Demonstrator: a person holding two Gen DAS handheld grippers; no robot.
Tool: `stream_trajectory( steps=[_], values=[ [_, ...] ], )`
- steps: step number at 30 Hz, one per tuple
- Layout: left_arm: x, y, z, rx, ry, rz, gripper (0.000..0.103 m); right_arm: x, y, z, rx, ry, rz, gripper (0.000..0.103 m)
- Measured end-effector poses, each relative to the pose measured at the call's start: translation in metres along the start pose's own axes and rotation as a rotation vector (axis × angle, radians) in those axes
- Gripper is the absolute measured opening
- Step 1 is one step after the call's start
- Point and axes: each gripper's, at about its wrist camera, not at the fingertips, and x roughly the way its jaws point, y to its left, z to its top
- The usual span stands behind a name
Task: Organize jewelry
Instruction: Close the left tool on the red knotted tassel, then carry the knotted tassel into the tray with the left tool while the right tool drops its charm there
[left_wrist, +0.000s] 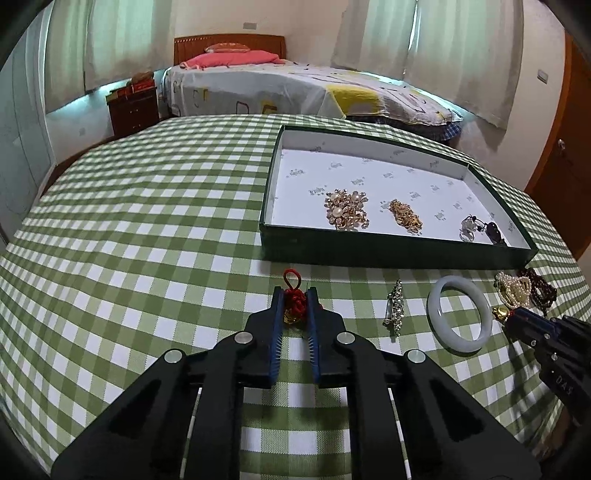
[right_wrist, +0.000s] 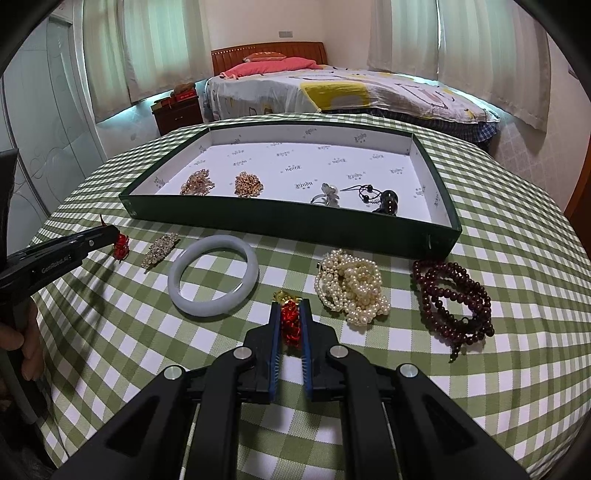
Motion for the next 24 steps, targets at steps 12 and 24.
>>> stream_trajectory(
  steps=[12,24],
  values=[
    [-0.023,-0.01,-0.002,0.057,-0.046,0.006,0.011,-0.012,0.002,0.002,-0.006,-0.031,-0.006,0.01],
    [-0.055,-0.019,0.005,0.08,-0.119,-0.02,0.011,-0.039,0.005,0.009,-0.009,-0.106,-0.016,0.01]
  ],
)
